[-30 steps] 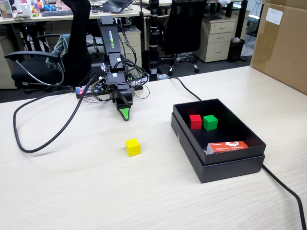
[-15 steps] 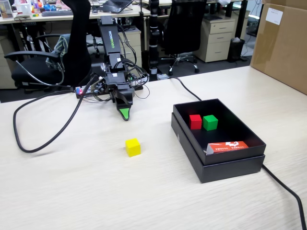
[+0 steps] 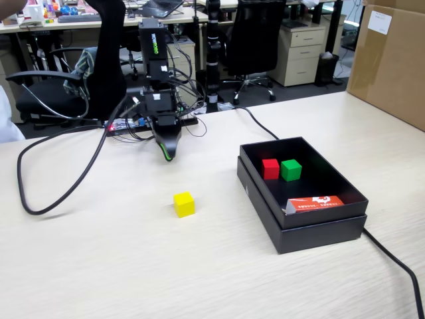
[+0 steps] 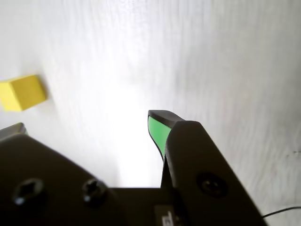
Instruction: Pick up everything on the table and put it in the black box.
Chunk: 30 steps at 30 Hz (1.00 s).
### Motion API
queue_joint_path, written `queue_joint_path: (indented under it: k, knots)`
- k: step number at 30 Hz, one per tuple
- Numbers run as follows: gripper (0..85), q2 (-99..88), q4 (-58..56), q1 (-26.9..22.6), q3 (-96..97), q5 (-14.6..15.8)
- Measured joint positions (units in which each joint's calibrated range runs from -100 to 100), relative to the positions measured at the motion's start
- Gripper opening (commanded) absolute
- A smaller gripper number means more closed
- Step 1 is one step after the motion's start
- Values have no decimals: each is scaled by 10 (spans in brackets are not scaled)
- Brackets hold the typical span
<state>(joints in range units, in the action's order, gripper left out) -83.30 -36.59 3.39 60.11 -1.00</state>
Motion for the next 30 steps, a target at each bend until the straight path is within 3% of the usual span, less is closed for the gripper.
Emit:
queue_joint_path:
  k: [6, 13, 26, 30]
  knots:
    - [473, 272, -127, 0, -312, 11]
    - [472, 501, -186, 0, -518, 11]
    - [471, 803, -195, -7, -636, 4]
    - [395, 840, -196, -9, -642, 2]
